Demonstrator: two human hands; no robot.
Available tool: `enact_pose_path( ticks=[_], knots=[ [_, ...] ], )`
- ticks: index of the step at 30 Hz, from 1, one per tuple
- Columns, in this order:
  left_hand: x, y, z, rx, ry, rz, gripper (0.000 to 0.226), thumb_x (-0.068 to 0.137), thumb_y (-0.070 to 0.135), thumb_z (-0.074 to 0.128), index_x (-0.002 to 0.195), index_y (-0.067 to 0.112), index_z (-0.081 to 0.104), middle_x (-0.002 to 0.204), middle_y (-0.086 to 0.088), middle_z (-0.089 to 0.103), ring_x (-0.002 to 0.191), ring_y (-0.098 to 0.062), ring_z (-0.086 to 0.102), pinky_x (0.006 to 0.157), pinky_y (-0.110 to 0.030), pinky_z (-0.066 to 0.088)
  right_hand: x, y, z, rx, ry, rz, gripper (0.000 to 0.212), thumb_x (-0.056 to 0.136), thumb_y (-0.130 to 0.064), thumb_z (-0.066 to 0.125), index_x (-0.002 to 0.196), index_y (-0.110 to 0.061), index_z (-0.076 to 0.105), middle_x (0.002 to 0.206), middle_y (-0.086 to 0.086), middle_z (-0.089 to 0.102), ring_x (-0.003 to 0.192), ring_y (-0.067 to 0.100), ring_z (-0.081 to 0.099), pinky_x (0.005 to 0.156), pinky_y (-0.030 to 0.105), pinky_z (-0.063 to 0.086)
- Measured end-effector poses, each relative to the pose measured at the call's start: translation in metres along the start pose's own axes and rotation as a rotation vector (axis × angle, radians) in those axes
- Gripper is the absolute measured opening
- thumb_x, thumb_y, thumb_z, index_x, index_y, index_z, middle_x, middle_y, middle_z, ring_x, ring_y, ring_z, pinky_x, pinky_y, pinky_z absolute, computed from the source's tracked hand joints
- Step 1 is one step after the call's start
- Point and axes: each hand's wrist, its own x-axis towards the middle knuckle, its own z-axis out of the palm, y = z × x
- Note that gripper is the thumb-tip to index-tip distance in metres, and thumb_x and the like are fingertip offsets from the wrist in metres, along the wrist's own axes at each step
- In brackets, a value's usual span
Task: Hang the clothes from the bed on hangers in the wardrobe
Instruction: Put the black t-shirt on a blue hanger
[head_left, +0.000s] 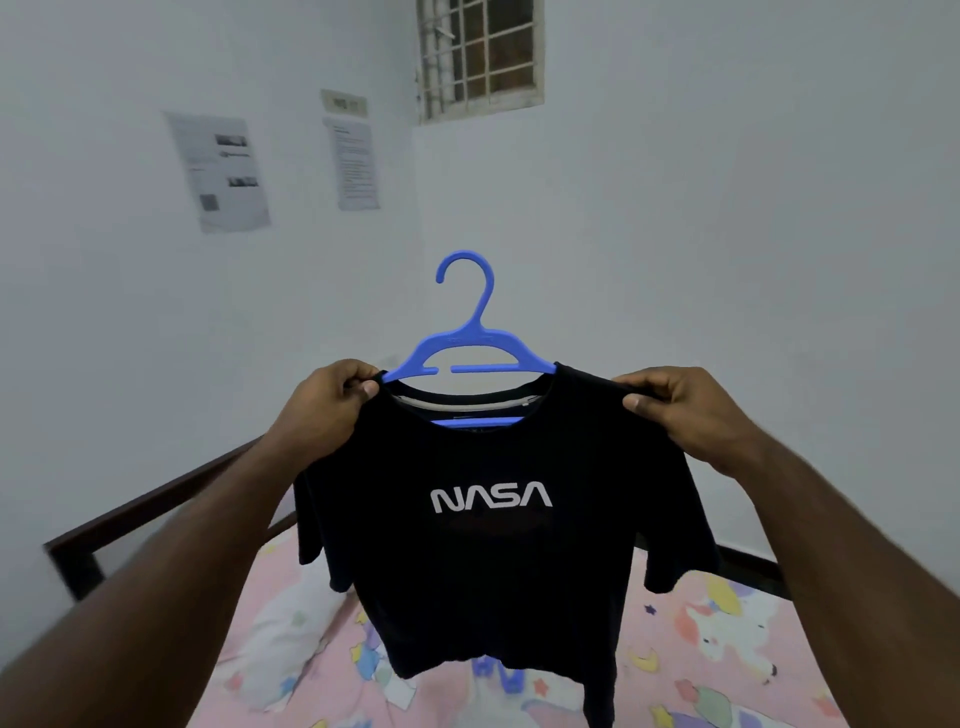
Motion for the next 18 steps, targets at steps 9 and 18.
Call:
enact_pose_path(
  ticks=[9,18],
  knots=[
    [-0.046,-0.029,-0.085,0.067,0.144,-0.072,0.017,0.101,0.019,0.053,0.096,0.026,0.068,0.084,-0.004,0.068,0.075,-0.021,0.060,0.065,-0.031,0.044,0.019,-0.064,0.074,-0.176,-0.099,-0.202,0.033,0.095,-0.023,0.065,0.128,-0.027,0.067,0.124,-0.018,0.065,0.113,-0.002,0.058,0.099,0.017,0.041],
    [-0.110,-0.067,-0.168,0.055,0.201,-0.175,0.014,0.100,0.019,0.057,0.096,0.023,0.070,0.079,-0.006,0.066,0.069,-0.017,0.054,0.062,-0.028,0.041,-0.001,-0.091,0.142,0.350,-0.243,-0.092,0.024,0.100,-0.004,0.055,0.111,-0.015,0.073,0.106,0.009,0.075,0.094,0.021,0.072,0.078,0.029,0.058]
  ],
)
